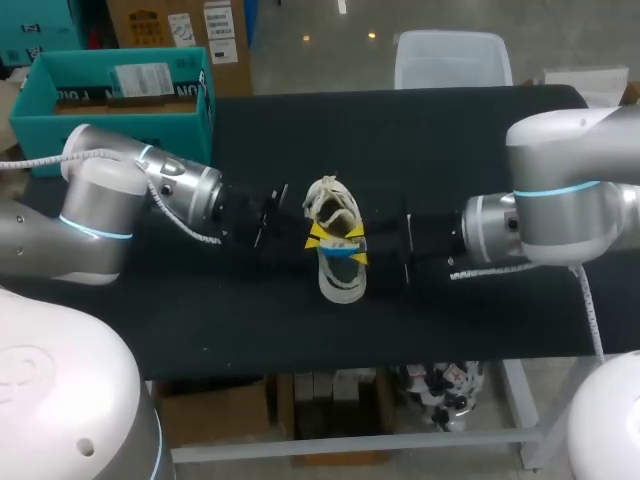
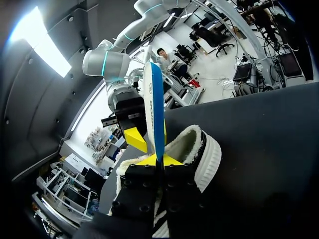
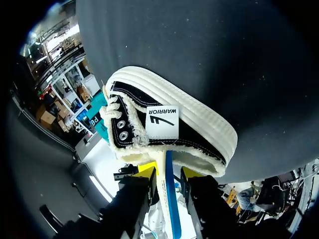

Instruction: Open the shoe tongue, take the insole out of the shoe, put the insole back into the shoe, and pack the shoe into the shoebox

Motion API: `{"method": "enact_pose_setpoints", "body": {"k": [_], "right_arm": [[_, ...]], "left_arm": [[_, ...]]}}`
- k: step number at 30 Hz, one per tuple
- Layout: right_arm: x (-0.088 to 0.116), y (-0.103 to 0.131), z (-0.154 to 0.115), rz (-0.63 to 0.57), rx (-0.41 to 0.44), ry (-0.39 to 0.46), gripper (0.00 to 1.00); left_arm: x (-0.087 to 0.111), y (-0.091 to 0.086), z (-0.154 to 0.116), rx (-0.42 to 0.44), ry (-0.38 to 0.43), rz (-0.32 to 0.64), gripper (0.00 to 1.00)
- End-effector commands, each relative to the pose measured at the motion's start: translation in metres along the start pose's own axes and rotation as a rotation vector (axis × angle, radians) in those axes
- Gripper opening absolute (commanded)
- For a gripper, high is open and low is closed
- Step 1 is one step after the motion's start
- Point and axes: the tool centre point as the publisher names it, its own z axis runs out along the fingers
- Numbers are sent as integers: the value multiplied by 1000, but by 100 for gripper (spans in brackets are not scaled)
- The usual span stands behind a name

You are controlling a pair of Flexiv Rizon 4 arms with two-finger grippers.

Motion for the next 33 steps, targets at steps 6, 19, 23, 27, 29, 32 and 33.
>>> {"method": "enact_pose_setpoints", "body": {"k": [6, 19, 23, 27, 29, 32, 33], "right_arm": [[-3, -11, -4, -14, 19, 13, 38], [-2, -13, 0, -22, 42, 12, 0], [-2, -14, -1, -25, 31, 11, 0], [-2, -13, -1, -22, 28, 10, 0], [-2, -13, -1, -22, 23, 8, 0], [-3, -12, -1, -20, 19, 6, 0], [-3, -11, -1, -19, 19, 5, 0]], "left_arm": [[2, -2, 2, -5, -10, 2, 0], [1, -10, 1, -8, -7, -1, 43], [-3, -23, -2, 25, -14, 25, 74], [-6, -35, -1, 35, -13, 57, 44], [-7, -37, 0, 42, -15, 68, 0], [-7, -37, 0, 46, -12, 72, 0], [-6, -36, 1, 46, -11, 72, 0]]}}
